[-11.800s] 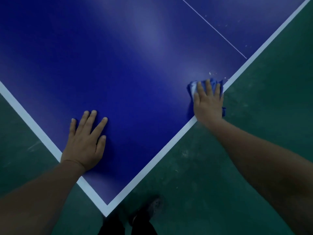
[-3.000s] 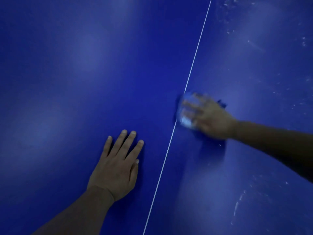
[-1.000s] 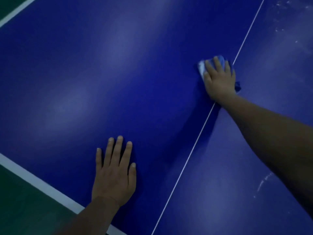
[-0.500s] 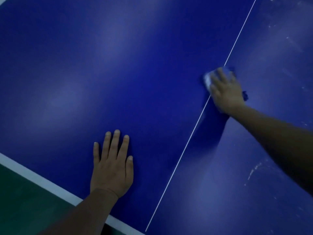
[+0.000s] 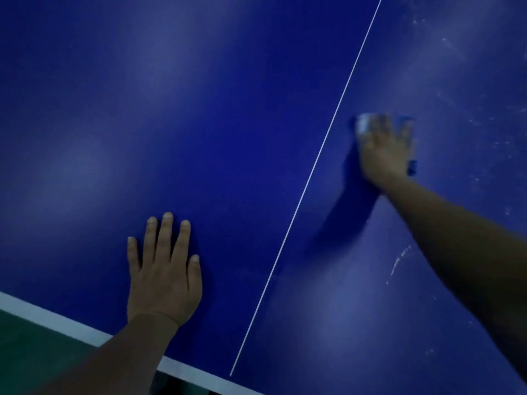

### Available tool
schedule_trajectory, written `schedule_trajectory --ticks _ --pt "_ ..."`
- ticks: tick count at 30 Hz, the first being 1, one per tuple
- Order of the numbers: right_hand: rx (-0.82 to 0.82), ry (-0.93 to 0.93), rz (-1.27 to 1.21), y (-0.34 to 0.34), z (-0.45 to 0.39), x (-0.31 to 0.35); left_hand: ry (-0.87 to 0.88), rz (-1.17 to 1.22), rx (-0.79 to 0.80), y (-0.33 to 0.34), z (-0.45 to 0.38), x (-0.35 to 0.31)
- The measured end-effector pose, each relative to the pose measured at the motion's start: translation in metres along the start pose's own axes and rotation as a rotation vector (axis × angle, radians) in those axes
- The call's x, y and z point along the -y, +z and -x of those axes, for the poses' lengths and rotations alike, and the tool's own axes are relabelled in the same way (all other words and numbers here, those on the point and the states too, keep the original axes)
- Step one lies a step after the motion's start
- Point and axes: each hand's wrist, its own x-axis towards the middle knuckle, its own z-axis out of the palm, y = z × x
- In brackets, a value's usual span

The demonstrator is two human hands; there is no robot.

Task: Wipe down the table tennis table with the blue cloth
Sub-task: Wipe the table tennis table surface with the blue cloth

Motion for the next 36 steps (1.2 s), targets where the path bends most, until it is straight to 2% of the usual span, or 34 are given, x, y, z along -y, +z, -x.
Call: schedule_trajectory --ticks 1,2,3,4,6,9,10,11,12,13,15,17,18,19,20,24,25,26,27,28,30,32,34,36 --pt "-0.006 0.243 -0.09 -0.005 0.0 -0.019 -0.001 0.004 0.001 0.0 -0.001 0.0" --pt "0.012 0.389 -0.148 -0.009 0.008 -0.024 0.0 0.006 0.004 0.001 -0.001 0.0" --pt "0.002 0.413 -0.157 -0.008 0.024 -0.018 0.0 0.009 0.006 0.0 -0.001 0.0" --pt "-0.017 0.325 -0.119 -0.007 0.045 -0.002 0.001 0.015 0.007 0.0 -0.001 0.001" --pt "0.007 -0.082 -0.062 0.007 0.103 0.038 -0.005 0.023 0.002 0.0 0.001 0.001" --pt "0.122 -0.872 -0.031 0.012 0.213 0.069 -0.001 0.009 0.008 -0.002 0.001 0.001" --pt "0.158 -1.024 -0.016 0.009 0.221 0.06 0.001 0.005 0.01 -0.002 0.0 0.001" --pt "0.158 -1.048 0.003 0.008 0.209 0.045 -0.001 0.002 0.01 -0.002 0.0 0.001" --pt "0.107 -0.97 0.045 0.01 0.183 0.027 -0.005 -0.001 0.01 -0.001 0.0 0.001" --pt "0.063 -0.793 0.066 0.013 0.154 0.009 -0.009 -0.004 0.012 -0.001 -0.001 0.001" --pt "0.083 -0.315 0.087 0.008 0.101 -0.031 -0.014 -0.004 0.022 -0.002 -0.001 -0.001" --pt "0.071 0.121 -0.075 -0.002 0.089 -0.046 -0.015 0.003 0.028 -0.003 -0.001 -0.001" --pt "0.046 0.197 -0.124 -0.004 0.1 -0.038 -0.015 0.006 0.031 -0.004 0.0 0.0" --pt "0.027 0.177 -0.11 -0.003 0.119 -0.022 -0.015 0.011 0.033 -0.004 0.0 -0.001" --pt "0.028 0.055 -0.091 0.0 0.147 -0.003 -0.014 0.017 0.032 -0.004 0.0 -0.001" --pt "0.158 -0.829 -0.022 0.005 0.288 0.063 -0.021 0.032 0.037 -0.005 -0.001 -0.001" --pt "0.177 -0.959 -0.037 0.004 0.289 0.057 -0.02 0.034 0.039 -0.005 -0.002 -0.002" --pt "0.166 -0.982 -0.05 0.004 0.274 0.047 -0.019 0.034 0.039 -0.005 -0.002 -0.003" --pt "0.131 -0.9 -0.052 0.006 0.247 0.039 -0.019 0.031 0.038 -0.005 -0.002 -0.003" --pt "0.088 -0.741 -0.064 0.008 0.216 0.033 -0.02 0.024 0.037 -0.006 -0.002 -0.004" --pt "0.062 -0.322 -0.101 0.004 0.154 0.028 -0.024 0.007 0.046 -0.006 -0.002 -0.004" --pt "0.058 -0.013 -0.144 -0.001 0.111 0.038 -0.027 0.0 0.051 -0.008 -0.002 -0.004" --pt "0.054 0.101 -0.168 -0.005 0.093 0.07 -0.023 0.007 0.053 -0.008 -0.002 -0.003" --pt "0.064 -0.03 -0.109 -0.004 0.109 0.112 -0.02 0.023 0.046 -0.009 -0.002 -0.003"
